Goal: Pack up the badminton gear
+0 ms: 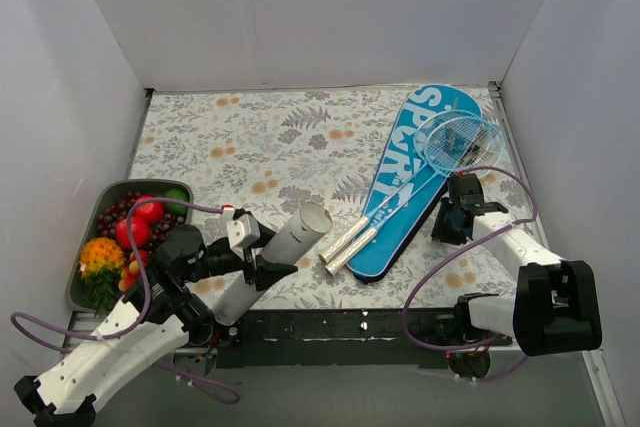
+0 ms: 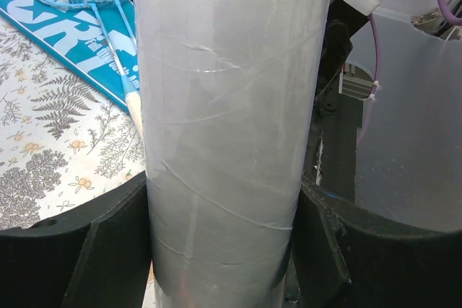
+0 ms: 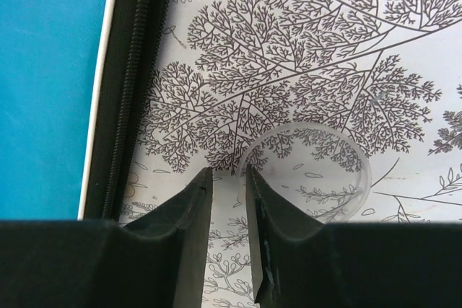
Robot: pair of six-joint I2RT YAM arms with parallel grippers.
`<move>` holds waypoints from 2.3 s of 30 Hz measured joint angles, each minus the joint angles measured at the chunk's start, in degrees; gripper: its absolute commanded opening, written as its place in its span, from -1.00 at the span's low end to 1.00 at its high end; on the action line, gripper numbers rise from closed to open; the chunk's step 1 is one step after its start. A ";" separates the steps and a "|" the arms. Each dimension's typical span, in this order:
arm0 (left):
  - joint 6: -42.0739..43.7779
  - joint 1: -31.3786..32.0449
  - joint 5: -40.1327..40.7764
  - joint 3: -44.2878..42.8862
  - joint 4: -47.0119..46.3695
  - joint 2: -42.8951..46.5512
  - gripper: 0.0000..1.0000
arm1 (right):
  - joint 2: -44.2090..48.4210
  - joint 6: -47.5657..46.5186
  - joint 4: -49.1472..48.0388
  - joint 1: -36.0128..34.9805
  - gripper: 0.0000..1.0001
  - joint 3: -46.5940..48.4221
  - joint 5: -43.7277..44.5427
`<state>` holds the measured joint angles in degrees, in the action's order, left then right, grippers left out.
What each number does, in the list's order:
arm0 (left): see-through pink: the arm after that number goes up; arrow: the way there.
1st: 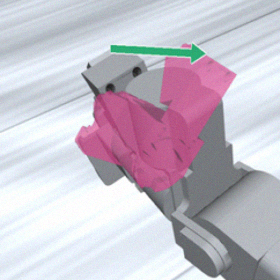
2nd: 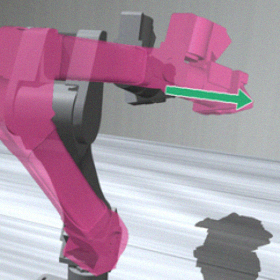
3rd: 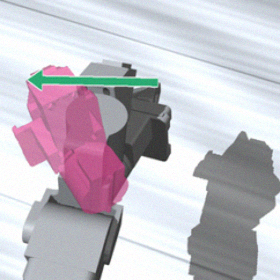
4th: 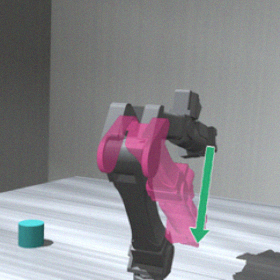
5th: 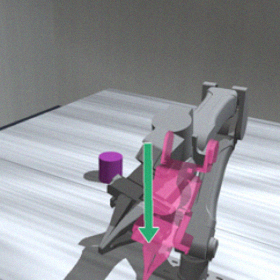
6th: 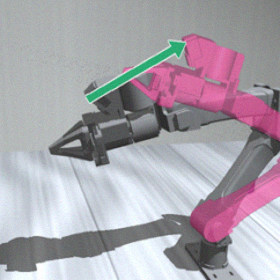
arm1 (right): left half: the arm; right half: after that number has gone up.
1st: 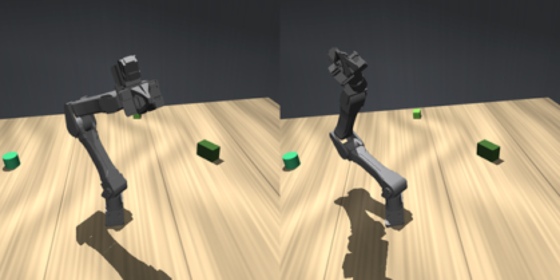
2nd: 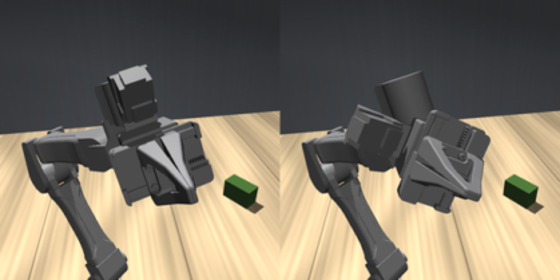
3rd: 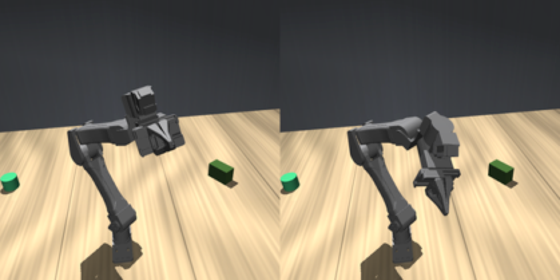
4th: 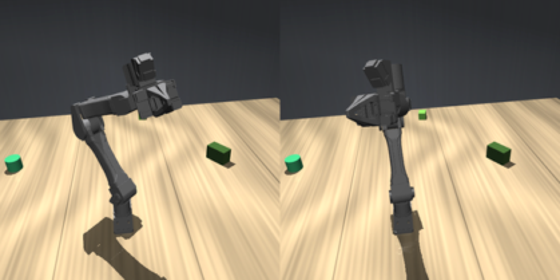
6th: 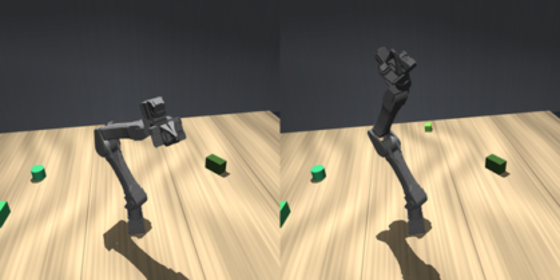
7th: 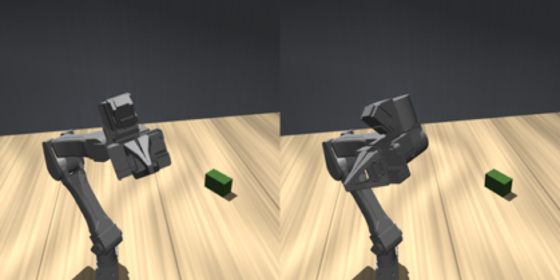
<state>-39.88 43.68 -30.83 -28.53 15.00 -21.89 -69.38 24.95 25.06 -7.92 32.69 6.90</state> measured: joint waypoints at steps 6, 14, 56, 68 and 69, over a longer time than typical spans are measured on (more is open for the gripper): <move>0.00 0.04 0.07 0.00 0.02 0.96 0.25 | -0.81 0.31 -1.66 0.04 -0.74 -0.02 0.26; 0.00 0.13 0.24 0.00 0.02 1.44 0.26 | -1.18 0.37 -2.54 0.04 -0.97 -0.02 0.20; 1.60 0.33 -2.14 -1.66 0.85 -8.13 0.23 | 0.83 -14.56 15.72 -19.37 -0.97 53.20 -51.89; 2.10 0.44 -3.06 -2.47 2.43 -9.09 0.22 | -1.84 -18.36 19.08 -29.00 -0.97 54.62 -56.81; 2.19 0.44 -3.06 -2.54 2.58 -9.20 0.21 | -1.81 -18.53 19.21 -29.42 -0.97 54.58 -56.98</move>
<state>-37.69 44.12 -33.89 -31.07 17.58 -31.09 -71.20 6.42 44.27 -37.34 87.26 -50.09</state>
